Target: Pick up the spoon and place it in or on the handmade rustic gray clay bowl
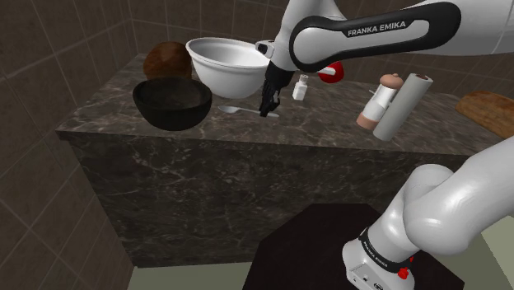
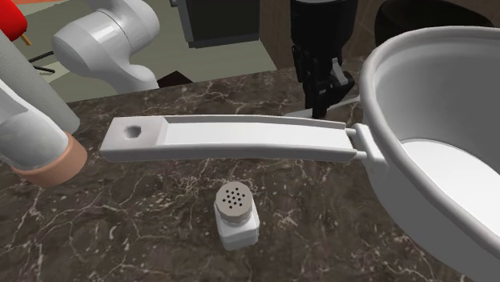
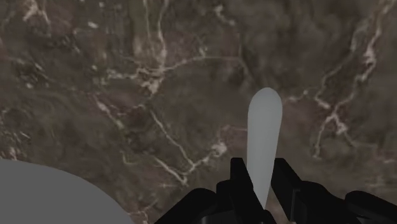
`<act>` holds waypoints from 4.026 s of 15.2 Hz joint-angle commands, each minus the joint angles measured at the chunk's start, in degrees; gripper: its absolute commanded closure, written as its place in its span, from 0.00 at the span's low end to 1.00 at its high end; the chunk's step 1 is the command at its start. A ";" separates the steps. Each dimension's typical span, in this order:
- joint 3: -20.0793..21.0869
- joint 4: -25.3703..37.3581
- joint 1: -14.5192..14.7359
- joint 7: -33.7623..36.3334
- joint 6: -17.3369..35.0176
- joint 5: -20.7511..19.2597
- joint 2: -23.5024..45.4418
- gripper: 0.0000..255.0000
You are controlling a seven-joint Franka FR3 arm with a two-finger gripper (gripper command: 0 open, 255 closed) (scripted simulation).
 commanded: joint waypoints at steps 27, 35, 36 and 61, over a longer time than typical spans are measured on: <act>0.09 21.24 0.04 -0.11 -21.37 0.10 -0.14 1.00; 2.69 29.04 1.35 3.72 -25.33 0.11 3.74 1.00; 3.51 30.28 1.81 5.00 -25.49 0.03 4.83 1.00; 12.54 42.23 9.04 21.77 -21.08 -4.24 22.01 1.00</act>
